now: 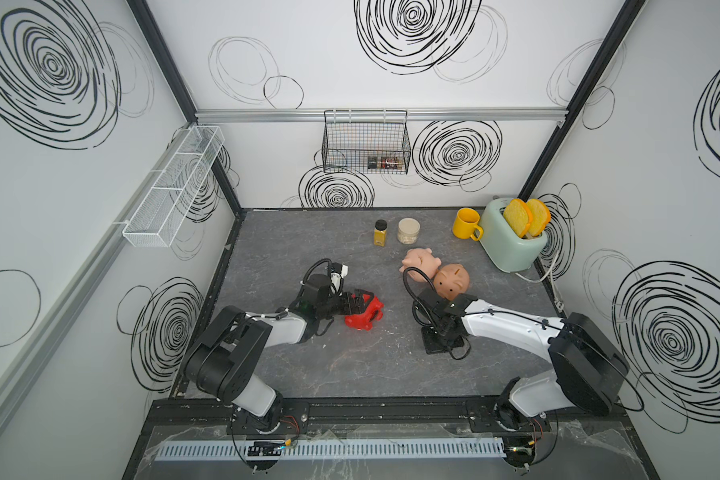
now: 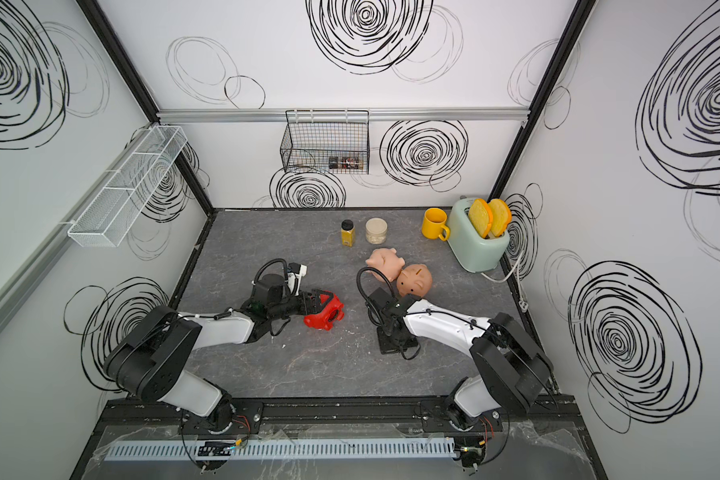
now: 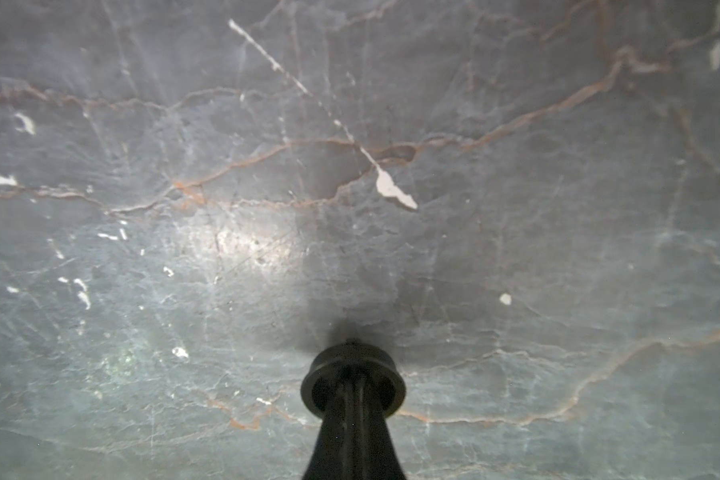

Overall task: Open piggy banks
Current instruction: Place the lid at the center of the board.

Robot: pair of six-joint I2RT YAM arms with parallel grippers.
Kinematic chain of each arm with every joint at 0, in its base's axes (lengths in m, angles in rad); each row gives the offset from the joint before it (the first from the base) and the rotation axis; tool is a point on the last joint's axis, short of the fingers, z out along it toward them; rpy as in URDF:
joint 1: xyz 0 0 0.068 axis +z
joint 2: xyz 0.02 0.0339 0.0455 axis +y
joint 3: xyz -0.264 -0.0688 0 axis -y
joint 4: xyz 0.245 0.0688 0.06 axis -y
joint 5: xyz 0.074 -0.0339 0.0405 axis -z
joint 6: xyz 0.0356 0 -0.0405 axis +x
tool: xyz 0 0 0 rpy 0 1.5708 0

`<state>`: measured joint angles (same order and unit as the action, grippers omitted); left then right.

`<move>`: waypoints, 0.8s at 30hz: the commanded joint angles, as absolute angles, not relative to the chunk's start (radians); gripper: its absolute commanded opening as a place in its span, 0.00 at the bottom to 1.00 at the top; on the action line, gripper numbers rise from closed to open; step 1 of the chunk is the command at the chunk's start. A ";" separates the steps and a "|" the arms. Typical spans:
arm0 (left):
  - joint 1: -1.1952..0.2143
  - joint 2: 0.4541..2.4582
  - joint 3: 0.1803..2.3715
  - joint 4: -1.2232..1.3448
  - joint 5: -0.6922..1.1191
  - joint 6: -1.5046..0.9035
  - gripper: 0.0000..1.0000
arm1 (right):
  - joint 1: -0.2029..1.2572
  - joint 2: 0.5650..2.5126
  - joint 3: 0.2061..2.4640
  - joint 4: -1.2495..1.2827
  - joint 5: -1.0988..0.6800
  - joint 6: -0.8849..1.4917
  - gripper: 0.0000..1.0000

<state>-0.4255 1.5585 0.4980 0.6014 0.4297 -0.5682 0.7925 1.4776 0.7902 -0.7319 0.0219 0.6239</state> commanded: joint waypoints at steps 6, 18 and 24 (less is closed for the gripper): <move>-0.437 1.605 0.475 0.455 0.388 -0.531 0.98 | 0.805 1.490 0.805 -0.746 0.036 0.624 0.14; -0.439 1.569 0.471 0.441 0.382 -0.526 0.99 | 0.878 1.347 0.855 -0.797 0.096 0.671 0.27; -0.439 1.544 0.463 0.445 0.383 -0.533 0.98 | 0.906 1.213 0.803 -0.536 0.006 0.762 0.33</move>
